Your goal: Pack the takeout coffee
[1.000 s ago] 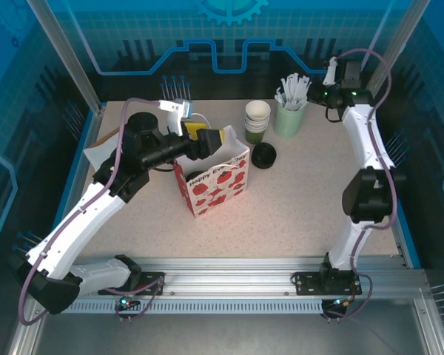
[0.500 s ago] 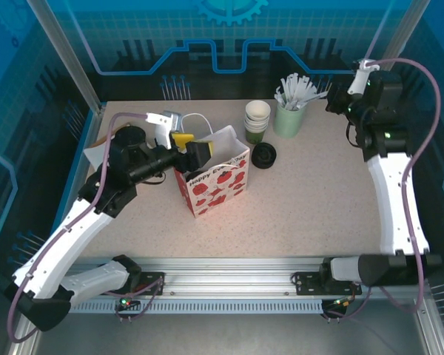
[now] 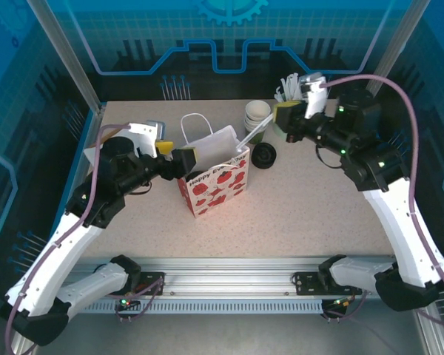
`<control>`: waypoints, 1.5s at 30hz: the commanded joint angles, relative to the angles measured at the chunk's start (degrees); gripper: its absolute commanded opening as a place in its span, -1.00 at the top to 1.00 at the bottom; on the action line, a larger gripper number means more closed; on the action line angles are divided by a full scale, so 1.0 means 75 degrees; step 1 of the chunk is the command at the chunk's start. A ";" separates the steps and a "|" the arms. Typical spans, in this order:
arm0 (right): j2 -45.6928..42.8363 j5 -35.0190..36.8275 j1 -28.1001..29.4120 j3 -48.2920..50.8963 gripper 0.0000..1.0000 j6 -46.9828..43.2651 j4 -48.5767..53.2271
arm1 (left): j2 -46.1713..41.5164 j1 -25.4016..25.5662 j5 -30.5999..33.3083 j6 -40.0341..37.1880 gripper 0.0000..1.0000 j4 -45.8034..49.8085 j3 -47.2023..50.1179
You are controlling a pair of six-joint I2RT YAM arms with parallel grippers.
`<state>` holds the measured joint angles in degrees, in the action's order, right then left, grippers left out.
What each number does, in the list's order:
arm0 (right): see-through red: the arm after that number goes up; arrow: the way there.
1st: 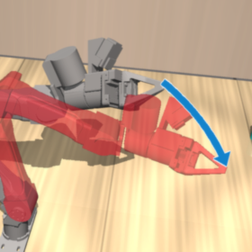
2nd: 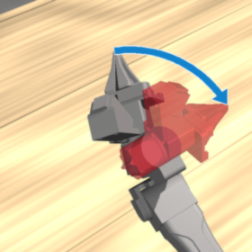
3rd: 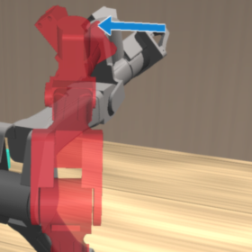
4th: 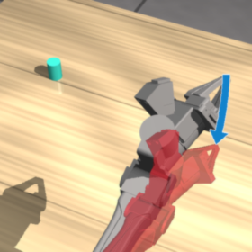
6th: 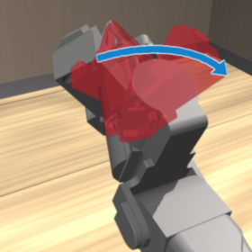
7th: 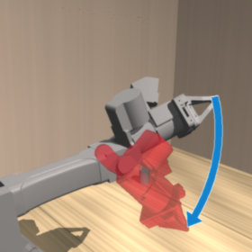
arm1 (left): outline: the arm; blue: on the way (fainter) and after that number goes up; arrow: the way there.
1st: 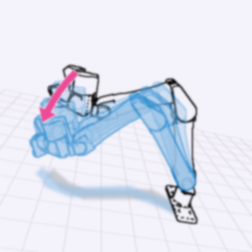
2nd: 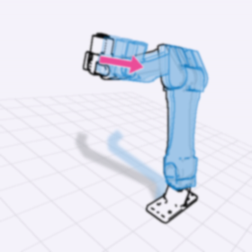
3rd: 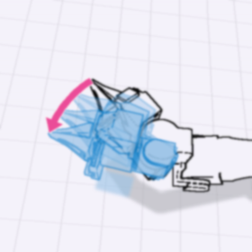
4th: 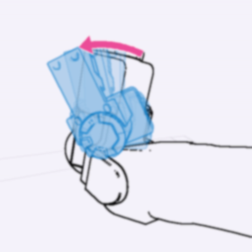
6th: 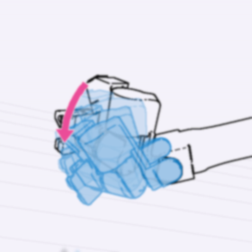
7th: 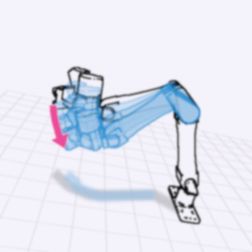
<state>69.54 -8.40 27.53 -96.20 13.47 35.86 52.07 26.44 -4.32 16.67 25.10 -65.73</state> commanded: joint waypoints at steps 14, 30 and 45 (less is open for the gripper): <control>0.1952 0.1021 0.1159 -0.0581 0.76 -0.0834 0.0453 | -0.0288 -0.0103 0.0235 -0.0318 -0.77 0.0010 0.0427; 0.2956 0.1113 0.1380 -0.0449 0.27 -0.0801 0.0476 | -0.0334 -0.0103 0.0331 -0.0436 -0.79 -0.0216 0.0732; 0.0822 0.3124 0.1298 0.0139 -1.00 -0.1180 0.0877 | -0.0280 -0.0257 0.1630 -0.0212 -0.98 -0.0249 0.0830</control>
<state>78.15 9.56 37.10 -97.17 5.28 40.60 50.50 25.58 3.36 14.61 23.73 -59.29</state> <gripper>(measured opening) 0.996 0.988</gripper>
